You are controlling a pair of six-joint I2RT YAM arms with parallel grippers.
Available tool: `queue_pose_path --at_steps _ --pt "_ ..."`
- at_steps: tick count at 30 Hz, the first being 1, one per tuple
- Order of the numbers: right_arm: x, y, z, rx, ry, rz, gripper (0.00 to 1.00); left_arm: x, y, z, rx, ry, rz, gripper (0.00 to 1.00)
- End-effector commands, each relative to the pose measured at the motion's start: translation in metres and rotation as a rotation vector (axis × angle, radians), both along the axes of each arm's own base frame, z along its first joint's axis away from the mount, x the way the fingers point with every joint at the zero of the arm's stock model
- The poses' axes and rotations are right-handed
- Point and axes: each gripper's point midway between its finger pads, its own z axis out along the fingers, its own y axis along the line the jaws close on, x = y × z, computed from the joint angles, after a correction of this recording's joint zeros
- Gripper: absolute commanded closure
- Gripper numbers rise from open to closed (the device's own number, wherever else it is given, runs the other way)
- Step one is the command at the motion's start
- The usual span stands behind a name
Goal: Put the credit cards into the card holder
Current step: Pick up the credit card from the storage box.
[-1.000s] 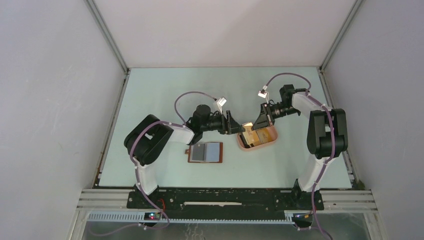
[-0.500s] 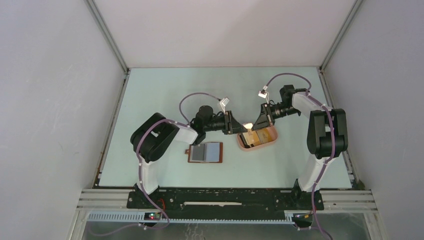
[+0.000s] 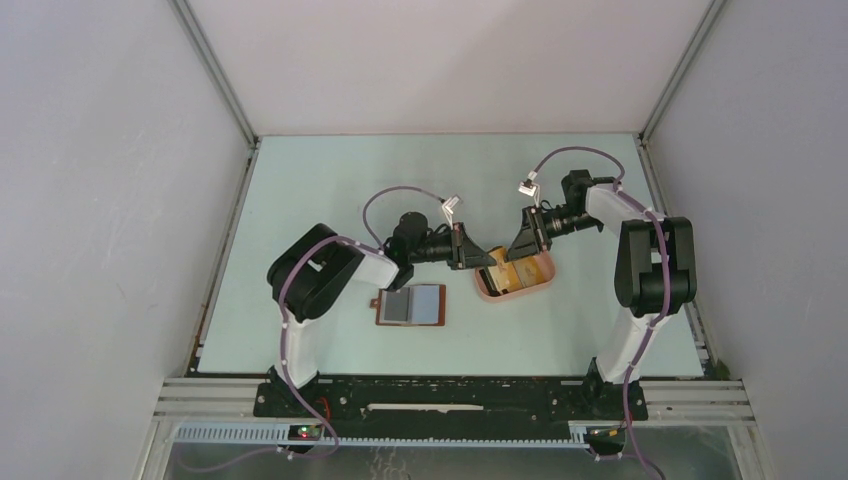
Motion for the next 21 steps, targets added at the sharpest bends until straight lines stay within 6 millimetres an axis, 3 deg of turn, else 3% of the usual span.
queue_pose_path --at_steps 1,6,12,21 --pt "0.003 -0.001 0.007 0.001 -0.024 -0.002 0.47 0.012 -0.010 0.022 -0.053 -0.061 0.004 1.00" --pt "0.002 0.001 -0.001 -0.042 -0.048 0.004 0.39 0.014 -0.013 0.027 -0.068 -0.053 0.000 1.00" --pt "0.002 0.002 -0.008 -0.083 -0.066 0.013 0.37 0.015 -0.012 0.034 -0.125 0.001 0.001 1.00" --pt "-0.002 0.010 -0.006 -0.056 -0.051 0.028 0.47 0.016 -0.007 0.036 -0.186 0.067 0.010 1.00"
